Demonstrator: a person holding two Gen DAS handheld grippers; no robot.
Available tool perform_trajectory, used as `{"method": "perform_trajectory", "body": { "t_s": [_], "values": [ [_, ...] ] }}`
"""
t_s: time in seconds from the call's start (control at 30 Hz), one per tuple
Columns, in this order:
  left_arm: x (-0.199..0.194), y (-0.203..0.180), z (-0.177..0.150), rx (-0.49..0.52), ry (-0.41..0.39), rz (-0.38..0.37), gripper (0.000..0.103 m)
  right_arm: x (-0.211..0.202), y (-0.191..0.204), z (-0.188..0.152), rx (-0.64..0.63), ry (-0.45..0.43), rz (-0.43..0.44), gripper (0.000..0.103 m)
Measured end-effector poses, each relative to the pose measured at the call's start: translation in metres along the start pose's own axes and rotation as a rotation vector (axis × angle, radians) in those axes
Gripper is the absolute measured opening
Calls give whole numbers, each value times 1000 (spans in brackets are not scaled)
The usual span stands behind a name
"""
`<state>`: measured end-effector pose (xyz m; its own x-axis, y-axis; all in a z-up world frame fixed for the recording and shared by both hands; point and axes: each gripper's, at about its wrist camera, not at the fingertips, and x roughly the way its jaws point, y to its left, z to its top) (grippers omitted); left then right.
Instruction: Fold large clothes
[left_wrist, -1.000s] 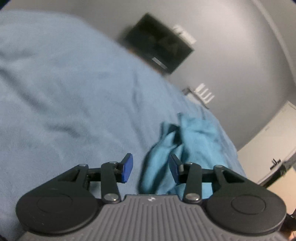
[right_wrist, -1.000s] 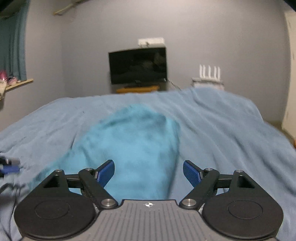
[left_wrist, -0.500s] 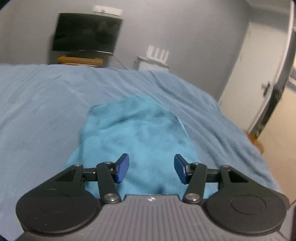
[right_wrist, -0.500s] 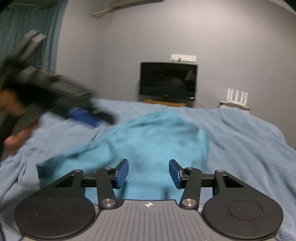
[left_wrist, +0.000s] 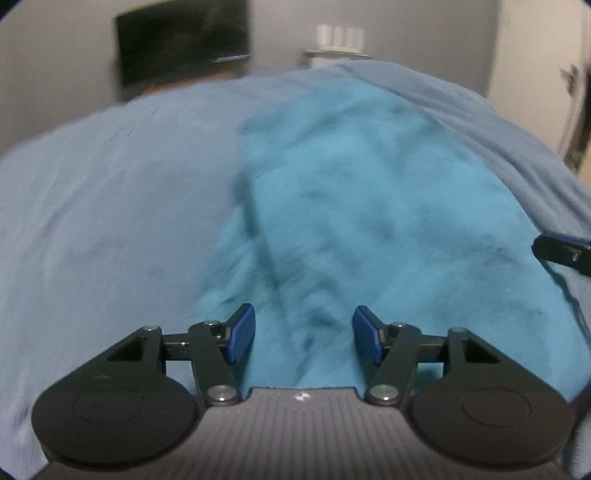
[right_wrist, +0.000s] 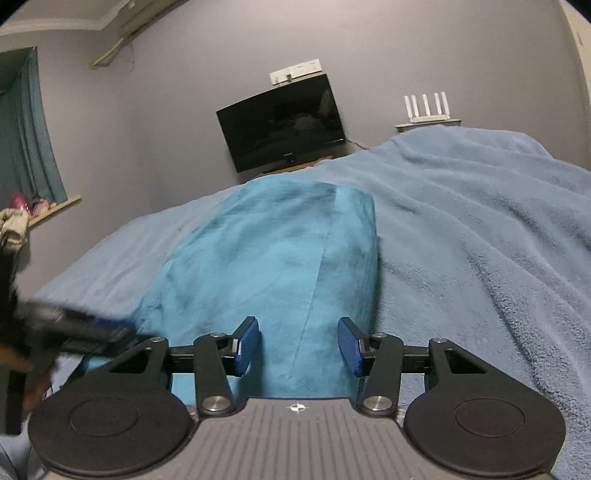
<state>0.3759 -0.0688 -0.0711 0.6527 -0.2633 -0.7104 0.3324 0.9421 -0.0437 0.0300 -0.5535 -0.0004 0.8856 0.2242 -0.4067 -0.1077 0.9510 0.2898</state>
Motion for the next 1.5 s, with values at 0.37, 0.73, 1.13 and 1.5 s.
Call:
{"method": "perform_trajectory", "body": {
  "t_s": [0.37, 0.73, 1.13, 1.5],
  "values": [
    [8, -63, 123, 66, -219, -136, 59, -16, 20, -4, -65, -64, 55, 59],
    [131, -133, 159, 308, -95, 44, 67, -9, 21, -7, -112, -41, 72, 57],
    [142, -23, 143, 4, 40, 339, 69, 10, -39, 1, 234, -38, -30, 66],
    [-16, -20, 6, -99, -6, 145, 70, 21, -47, -4, 351, 43, 40, 78]
  ]
}}
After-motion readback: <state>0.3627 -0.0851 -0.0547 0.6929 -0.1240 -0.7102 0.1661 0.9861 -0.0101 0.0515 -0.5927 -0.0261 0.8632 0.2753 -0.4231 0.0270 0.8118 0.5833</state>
